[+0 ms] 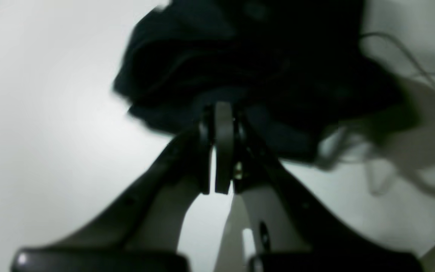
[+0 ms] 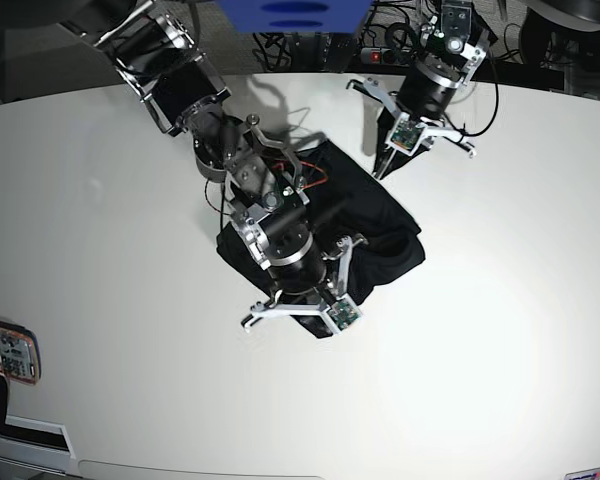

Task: Fold the T-shirt properly
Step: 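Bring the left gripper down and grasp the bundle's opposite edge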

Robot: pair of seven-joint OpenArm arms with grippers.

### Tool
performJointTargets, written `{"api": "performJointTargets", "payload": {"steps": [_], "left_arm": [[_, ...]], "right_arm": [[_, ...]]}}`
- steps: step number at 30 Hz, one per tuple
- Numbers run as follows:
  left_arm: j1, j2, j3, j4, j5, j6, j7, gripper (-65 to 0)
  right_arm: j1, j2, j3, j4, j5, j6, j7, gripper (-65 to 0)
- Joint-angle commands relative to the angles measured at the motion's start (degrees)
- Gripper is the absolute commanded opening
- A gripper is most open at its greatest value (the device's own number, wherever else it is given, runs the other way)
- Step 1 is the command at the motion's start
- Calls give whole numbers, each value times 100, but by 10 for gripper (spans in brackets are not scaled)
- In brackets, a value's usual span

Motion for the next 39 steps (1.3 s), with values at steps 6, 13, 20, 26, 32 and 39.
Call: {"api": "performJointTargets", "payload": {"steps": [6, 13, 20, 26, 32, 39], "left_arm": [[66, -156, 441, -284, -62, 11, -122, -650], [57, -164, 423, -363, -62, 20, 238, -650], [49, -164, 423, -407, -62, 20, 229, -650], [-162, -164, 423, -724, -62, 20, 229, -650], [-400, -164, 353, -1084, -71, 38, 212, -650], [-620, -156, 344, -1286, -71, 38, 221, -650]], "right_arm": [[344, -722, 15, -551, -38, 723, 327, -650], [749, -801, -2, -1403, -38, 732, 362, -650], [1311, -801, 15, -2186, 798, 732, 371, -650], [1716, -792, 15, -2810, 1721, 732, 398, -650], [1988, -775, 15, -3355, 1765, 732, 661, -650], [2146, -766, 15, -4067, 1765, 732, 934, -650]]}}
